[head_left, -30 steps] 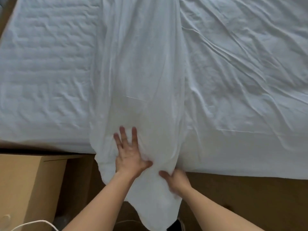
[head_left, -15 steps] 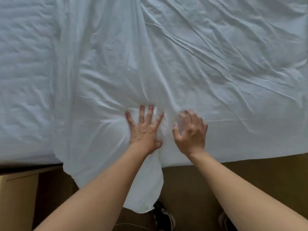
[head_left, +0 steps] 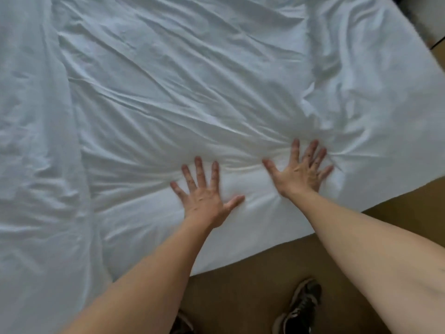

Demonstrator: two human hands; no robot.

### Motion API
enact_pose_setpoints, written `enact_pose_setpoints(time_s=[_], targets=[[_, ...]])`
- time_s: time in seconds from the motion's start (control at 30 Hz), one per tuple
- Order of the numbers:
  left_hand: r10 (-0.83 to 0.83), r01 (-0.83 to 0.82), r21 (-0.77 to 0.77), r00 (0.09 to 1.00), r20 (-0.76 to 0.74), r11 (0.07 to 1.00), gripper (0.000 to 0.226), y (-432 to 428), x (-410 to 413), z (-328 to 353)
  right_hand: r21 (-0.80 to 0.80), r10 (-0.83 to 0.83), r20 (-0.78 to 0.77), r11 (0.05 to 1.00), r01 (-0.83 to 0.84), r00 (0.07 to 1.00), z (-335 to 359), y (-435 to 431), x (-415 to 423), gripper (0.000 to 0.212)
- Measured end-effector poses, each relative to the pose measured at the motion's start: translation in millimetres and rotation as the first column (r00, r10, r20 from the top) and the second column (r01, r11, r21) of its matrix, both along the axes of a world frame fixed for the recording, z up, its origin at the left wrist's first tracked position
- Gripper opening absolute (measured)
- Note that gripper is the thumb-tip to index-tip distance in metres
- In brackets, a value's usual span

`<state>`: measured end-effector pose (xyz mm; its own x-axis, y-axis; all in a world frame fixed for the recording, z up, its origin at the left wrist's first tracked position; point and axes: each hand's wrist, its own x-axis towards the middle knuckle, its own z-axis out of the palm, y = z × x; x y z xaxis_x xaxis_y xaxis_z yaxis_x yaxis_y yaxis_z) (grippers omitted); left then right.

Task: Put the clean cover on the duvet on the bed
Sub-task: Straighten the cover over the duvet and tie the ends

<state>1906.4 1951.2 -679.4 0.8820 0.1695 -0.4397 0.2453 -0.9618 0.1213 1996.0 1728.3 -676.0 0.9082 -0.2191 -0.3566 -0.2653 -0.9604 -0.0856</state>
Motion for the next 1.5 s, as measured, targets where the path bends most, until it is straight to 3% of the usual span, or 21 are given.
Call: enact_pose_setpoints(time_s=[0.13,0.37,0.5,0.63,0.87,1.03,1.33,1.5], targets=[[0.02,-0.02,-0.003,1.0,-0.001,1.0,0.122,-110.3,63.7,2.4,-0.009,0.088,0.085,0.996,-0.087,0.993,-4.0,-89.7,40.7,0.108],[0.118,-0.116,-0.049,0.992,0.041,0.992,0.112,-318.2,188.0,-0.5,0.068,-0.034,0.177,0.997,0.022,0.984,2.4,-235.0,133.6,0.115],[0.128,-0.125,-0.04,0.988,0.083,0.991,0.11,-396.8,259.2,-2.5,0.11,-0.208,0.015,0.973,0.205,0.978,-0.9,-322.6,191.5,0.137],[0.139,-0.137,-0.027,0.986,0.092,0.99,0.117,-447.5,317.3,-5.0,0.099,-0.271,-0.043,0.956,0.275,0.961,-1.1,-361.2,226.2,0.139],[0.194,-0.202,0.026,0.966,0.171,0.979,0.097,-482.8,400.2,-14.7,0.04,-0.367,-0.113,0.927,0.373,0.923,-7.8,-381.4,320.6,0.146],[0.317,-0.321,0.008,0.937,0.146,0.947,0.084,-492.2,461.9,-14.6,0.137,-0.27,0.019,0.954,0.265,0.963,-8.3,-387.4,383.3,0.14],[0.392,-0.4,0.047,0.912,0.123,0.915,0.067,-477.8,559.7,-6.8,0.383,-0.216,-0.065,0.896,0.224,0.974,0.4,-354.7,529.3,0.125],[0.383,-0.402,0.112,0.91,0.159,0.909,0.07,-466.6,620.8,-13.0,0.492,-0.078,-0.077,0.864,0.106,0.994,-2.7,-315.0,636.7,0.134]])
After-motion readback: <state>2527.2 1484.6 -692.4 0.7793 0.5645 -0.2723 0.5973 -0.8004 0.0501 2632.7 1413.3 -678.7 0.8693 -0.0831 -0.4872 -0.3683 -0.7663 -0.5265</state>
